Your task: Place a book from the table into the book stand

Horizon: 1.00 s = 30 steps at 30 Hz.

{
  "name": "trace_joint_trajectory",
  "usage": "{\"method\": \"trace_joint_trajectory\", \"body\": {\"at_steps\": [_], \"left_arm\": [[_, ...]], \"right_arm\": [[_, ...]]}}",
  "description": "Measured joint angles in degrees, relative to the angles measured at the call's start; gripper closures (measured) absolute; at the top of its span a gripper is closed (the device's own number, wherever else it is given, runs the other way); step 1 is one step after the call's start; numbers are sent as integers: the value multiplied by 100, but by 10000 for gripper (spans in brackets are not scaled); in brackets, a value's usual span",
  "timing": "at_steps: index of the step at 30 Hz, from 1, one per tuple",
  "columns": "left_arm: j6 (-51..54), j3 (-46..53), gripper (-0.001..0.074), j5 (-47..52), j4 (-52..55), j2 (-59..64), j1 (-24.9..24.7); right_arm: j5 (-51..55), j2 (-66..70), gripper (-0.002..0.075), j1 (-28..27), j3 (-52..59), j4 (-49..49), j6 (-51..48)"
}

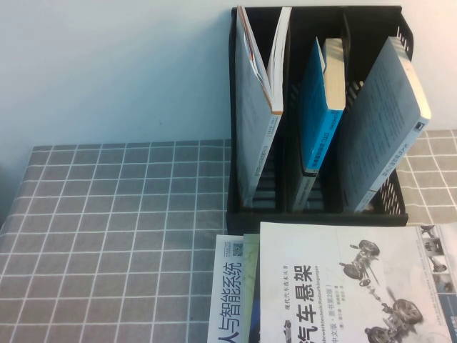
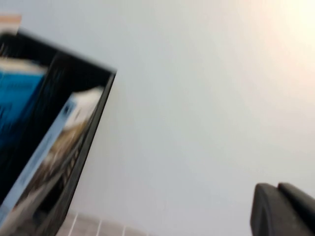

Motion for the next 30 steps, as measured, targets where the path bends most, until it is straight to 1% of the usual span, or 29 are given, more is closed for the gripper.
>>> {"method": "trace_joint_trajectory", "body": {"at_steps": [4,7,10,13,16,21,24,28,30], "left_arm": [[9,0,739,-951,-1074,0,0],[9,0,739,-1338,-1836,0,0],[9,0,739,-1406,-2235,0,0],[9,0,739,-1431,-2390,0,0],[-33,0,739,-1690,-2547,0,0],[-628,0,739,-1970,-2829,0,0],[-1061,0,739,-2009,-2869,0,0],[-1192,-134,737,-1992,-2505,0,0],[-1202,-370,737,-1981,-2110,0,0]], "right_arm": [[-1138,0,729,0,0,0,92],[-1577,0,729,0,0,0,103],[-1826,0,729,0,0,0,103],[-1890,0,729,0,0,0,103],[-2107,0,729,0,0,0,232],[-3054,-9,729,0,0,0,1239],[-3324,-9,729,0,0,0,1619],[-3280,-9,729,0,-21,0,2599],[-2835,-9,729,0,-240,0,3168]]}}
